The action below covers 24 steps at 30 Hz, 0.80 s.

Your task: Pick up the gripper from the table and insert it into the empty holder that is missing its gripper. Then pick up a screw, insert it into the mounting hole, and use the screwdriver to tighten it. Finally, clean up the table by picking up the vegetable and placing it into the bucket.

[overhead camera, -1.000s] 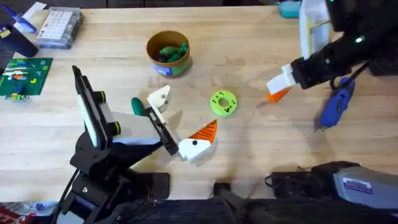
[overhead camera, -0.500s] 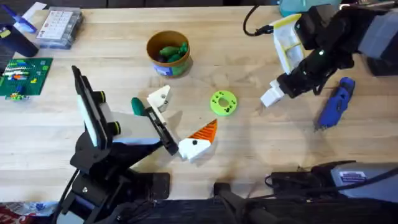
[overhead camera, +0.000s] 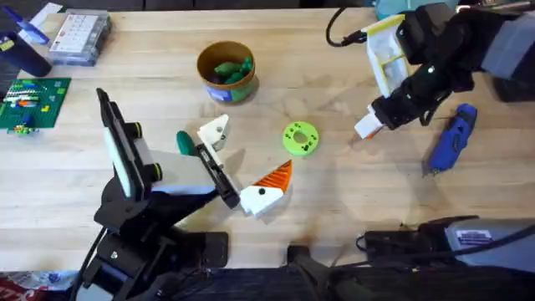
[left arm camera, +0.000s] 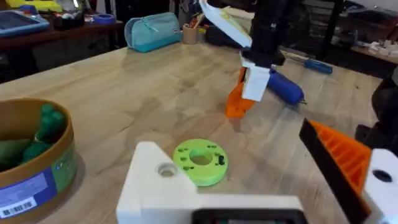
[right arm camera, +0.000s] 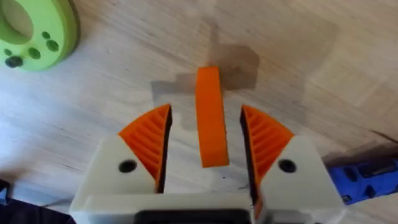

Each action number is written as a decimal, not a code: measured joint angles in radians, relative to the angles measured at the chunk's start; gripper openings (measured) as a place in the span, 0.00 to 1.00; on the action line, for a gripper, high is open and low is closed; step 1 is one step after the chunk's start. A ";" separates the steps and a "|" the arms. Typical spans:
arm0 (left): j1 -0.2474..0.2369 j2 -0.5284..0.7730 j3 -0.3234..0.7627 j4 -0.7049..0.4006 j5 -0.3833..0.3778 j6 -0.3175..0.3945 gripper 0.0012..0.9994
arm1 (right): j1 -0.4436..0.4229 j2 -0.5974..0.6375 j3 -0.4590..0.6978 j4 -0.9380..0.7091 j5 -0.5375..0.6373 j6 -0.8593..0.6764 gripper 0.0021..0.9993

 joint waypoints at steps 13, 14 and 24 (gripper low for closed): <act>0.000 0.000 0.000 0.000 0.000 0.000 0.99 | 0.000 0.000 0.001 -0.001 0.032 -0.010 0.03; 0.000 0.000 0.000 0.000 0.000 0.000 0.99 | 0.000 0.000 0.002 -0.002 0.035 -0.010 0.01; 0.000 0.000 0.000 0.000 0.000 0.000 0.99 | 0.000 -0.034 0.018 -0.021 0.042 0.004 0.01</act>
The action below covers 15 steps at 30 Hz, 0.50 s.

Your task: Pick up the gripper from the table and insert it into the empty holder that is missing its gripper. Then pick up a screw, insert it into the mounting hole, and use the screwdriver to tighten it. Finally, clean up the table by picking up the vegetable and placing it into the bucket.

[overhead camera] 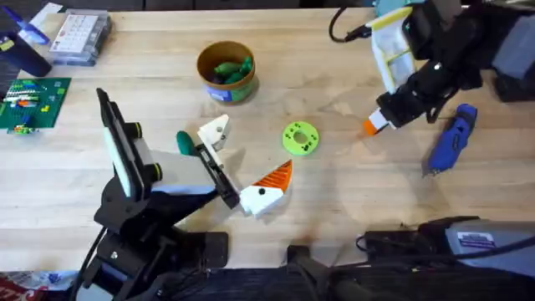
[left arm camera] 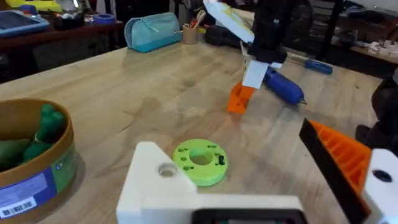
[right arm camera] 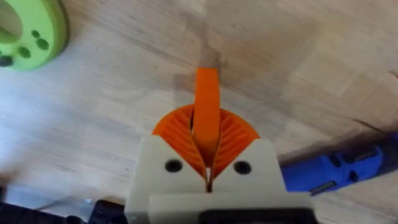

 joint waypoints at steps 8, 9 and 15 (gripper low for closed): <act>0.000 0.000 0.000 0.000 0.000 0.000 0.99 | -0.001 -0.089 0.083 -0.008 -0.193 0.096 0.01; 0.000 0.000 0.000 0.000 0.000 0.000 0.99 | -0.001 -0.096 0.088 -0.004 -0.234 0.108 0.01; 0.000 0.000 0.000 0.000 0.000 0.000 0.99 | -0.001 -0.104 0.092 0.096 -0.497 0.189 0.01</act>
